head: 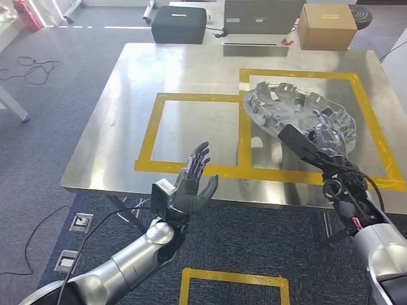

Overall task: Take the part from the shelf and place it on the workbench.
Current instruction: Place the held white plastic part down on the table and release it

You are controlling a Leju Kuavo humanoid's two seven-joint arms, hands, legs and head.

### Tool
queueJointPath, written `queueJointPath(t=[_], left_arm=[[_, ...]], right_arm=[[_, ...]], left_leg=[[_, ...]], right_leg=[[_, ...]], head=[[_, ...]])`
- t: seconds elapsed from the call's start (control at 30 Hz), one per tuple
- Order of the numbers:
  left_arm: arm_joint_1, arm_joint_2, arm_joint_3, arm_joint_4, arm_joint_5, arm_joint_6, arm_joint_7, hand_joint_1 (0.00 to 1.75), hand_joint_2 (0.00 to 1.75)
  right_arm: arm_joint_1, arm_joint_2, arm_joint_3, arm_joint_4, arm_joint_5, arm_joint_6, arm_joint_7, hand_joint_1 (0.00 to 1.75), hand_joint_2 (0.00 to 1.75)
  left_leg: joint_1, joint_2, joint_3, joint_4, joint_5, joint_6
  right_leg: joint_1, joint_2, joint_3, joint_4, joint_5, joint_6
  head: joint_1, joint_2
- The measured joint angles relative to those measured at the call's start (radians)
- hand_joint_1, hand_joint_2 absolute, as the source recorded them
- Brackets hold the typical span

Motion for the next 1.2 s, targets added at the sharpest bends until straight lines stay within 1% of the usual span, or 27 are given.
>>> queueJointPath(t=[0.1, 0.17, 0.23, 0.33, 0.37, 0.43, 0.53, 0.57, 0.63, 0.67, 0.7, 0.77, 0.83, 0.9, 0.93, 1.03, 1.07, 1.2], left_arm=[[0.0, 0.001, 0.0, 0.0, 0.0, 0.004, 0.001, 0.0, 1.75], [0.0, 0.001, 0.0, 0.0, 0.0, 0.01, 0.002, 0.0, 1.75], [0.001, 0.002, 0.0, 0.0, 0.0, 0.015, 0.003, 0.0, 1.75], [0.004, 0.003, 0.0, -0.002, 0.0, 0.022, 0.006, 0.0, 1.75], [0.005, 0.002, -0.001, -0.003, 0.0, 0.025, 0.008, 0.0, 1.75], [0.004, 0.002, -0.002, -0.003, 0.001, 0.029, 0.012, 0.0, 1.75], [0.004, 0.0, -0.003, -0.003, 0.002, 0.031, 0.013, 0.0, 1.75], [0.004, -0.001, -0.003, -0.003, 0.002, 0.031, 0.013, 0.0, 1.75], [0.003, -0.002, -0.003, -0.003, 0.003, 0.031, 0.011, 0.0, 1.75], [0.002, -0.002, -0.003, -0.003, 0.003, 0.031, 0.01, 0.0, 1.75], [0.001, -0.003, -0.003, -0.003, 0.003, 0.031, 0.009, 0.0, 1.75], [0.0, -0.004, -0.003, -0.003, 0.004, 0.031, 0.007, 0.0, 1.75], [-0.001, -0.004, -0.003, -0.003, 0.005, 0.031, 0.005, 0.0, 1.75], [-0.001, -0.004, -0.003, -0.003, 0.007, 0.031, 0.004, 0.0, 1.75], [-0.001, -0.003, -0.003, -0.003, 0.008, 0.032, 0.004, 0.0, 1.75], [-0.001, -0.003, -0.003, -0.003, 0.011, 0.032, 0.004, 0.0, 1.75], [-0.001, -0.003, -0.003, -0.003, 0.011, 0.032, 0.004, 0.0, 1.75], [-0.001, 0.0, -0.003, -0.003, 0.011, 0.032, 0.004, 0.0, 1.75]], right_arm=[[-0.003, 0.0, -0.006, 0.001, -0.022, 0.062, 0.022, 0.0, 0.0], [-0.005, 0.0, -0.013, 0.001, -0.022, 0.053, 0.025, 0.0, 0.0], [-0.006, 0.0, -0.017, 0.0, -0.002, -0.026, 0.009, 0.0, 0.0], [-0.003, 0.0, -0.031, -0.006, 0.027, -0.246, -0.054, 0.0, 0.0], [-0.001, 0.0, -0.043, -0.01, 0.043, -0.304, -0.077, 0.0, 0.0], [0.007, 0.0, -0.077, -0.02, 0.072, -0.36, -0.111, 0.0, 0.0], [0.023, 0.003, -0.129, -0.028, 0.057, -0.366, -0.135, 0.0, 0.0], [0.025, 0.005, -0.14, -0.028, 0.049, -0.364, -0.136, 0.0, 0.44], [0.026, 0.009, -0.158, -0.028, 0.043, -0.363, -0.135, 0.0, 0.44], [0.026, 0.011, -0.165, -0.028, 0.041, -0.363, -0.134, 0.0, 0.87], [0.027, 0.013, -0.171, -0.028, 0.039, -0.363, -0.134, 0.0, 0.87], [0.028, 0.017, -0.183, -0.028, 0.028, -0.359, -0.134, 0.0, 1.75], [0.029, 0.021, -0.19, -0.028, 0.015, -0.346, -0.134, 0.0, 1.75], [0.029, 0.023, -0.194, -0.027, 0.004, -0.295, -0.114, 0.0, 1.75], [0.028, 0.025, -0.194, -0.026, -0.001, -0.247, -0.086, 0.0, 1.75], [0.021, 0.029, -0.189, -0.019, -0.009, -0.061, 0.047, 0.0, 1.75], [0.021, 0.03, -0.186, -0.016, -0.009, -0.02, 0.076, 0.0, 1.75], [0.015, 0.036, -0.172, -0.004, -0.002, 0.039, 0.117, 0.0, 1.75]], left_leg=[[0.0, 0.0, 0.001, 0.0, 0.0, 0.0], [0.0, 0.0, 0.001, 0.0, 0.001, 0.001], [0.0, 0.0, 0.001, 0.0, 0.001, 0.001], [0.0, 0.0, 0.001, 0.0, 0.001, 0.001], [0.0, 0.0, 0.001, 0.0, 0.001, 0.001], [0.0, 0.0, 0.002, 0.0, 0.001, 0.001], [0.0, 0.0, 0.002, 0.0, 0.001, 0.001], [0.0, 0.0, 0.002, 0.0, 0.001, 0.001], [0.0, 0.0, 0.002, 0.0, 0.001, 0.001], [0.0, 0.0, 0.002, 0.0, 0.001, 0.001], [0.0, 0.0, 0.003, 0.0, 0.001, 0.001], [0.0, 0.0, 0.003, 0.0, 0.001, 0.001], [0.0, 0.0, 0.003, 0.0, 0.001, 0.001], [0.0, 0.0, 0.003, 0.0, 0.001, 0.001], [0.0, 0.0, 0.003, 0.0, 0.001, 0.001], [0.0, 0.0, 0.004, 0.0, 0.001, 0.001], [0.0, -0.001, 0.004, 0.0, 0.001, 0.002], [0.0, -0.001, 0.004, 0.0, 0.002, 0.002]], right_leg=[[0.0, 0.0, 0.001, 0.0, 0.0, 0.0], [0.0, 0.0, 0.002, 0.0, 0.0, 0.0], [0.0, 0.0, 0.002, 0.0, 0.0, 0.0], [0.0, 0.0, 0.002, 0.0, 0.001, 0.0], [0.0, 0.0, 0.002, 0.0, 0.001, 0.0], [0.0, 0.0, 0.003, 0.0, 0.001, 0.0], [0.0, 0.0, 0.003, 0.0, 0.001, 0.0], [0.0, 0.0, 0.003, 0.0, 0.001, 0.0], [0.0, 0.0, 0.003, 0.0, 0.001, 0.0], [0.0, 0.0, 0.003, 0.0, 0.001, 0.0], [0.0, 0.0, 0.003, 0.0, 0.001, 0.0], [0.0, 0.0, 0.003, 0.0, 0.001, 0.0], [0.0, 0.0, 0.003, 0.0, 0.001, 0.0], [0.0, 0.0, 0.004, 0.0, 0.001, 0.0], [0.0, 0.0, 0.004, 0.0, 0.001, 0.0], [0.0, 0.0, 0.004, 0.0, 0.001, 0.0], [0.0, 0.0, 0.004, 0.0, 0.001, 0.0], [0.0, -0.001, 0.005, 0.0, 0.001, 0.0]], head=[[0.0, 0.0], [0.0, 0.0], [0.0, 0.0], [0.0, 0.0], [0.0, 0.0], [0.0, 0.0], [0.0, 0.0], [0.0, 0.0], [0.0, 0.0], [0.0, 0.0], [0.0, 0.0], [0.0, 0.0], [0.0, 0.0], [0.0, 0.0], [0.0, 0.0], [0.0, 0.0], [0.0, 0.0], [0.0, 0.0]])
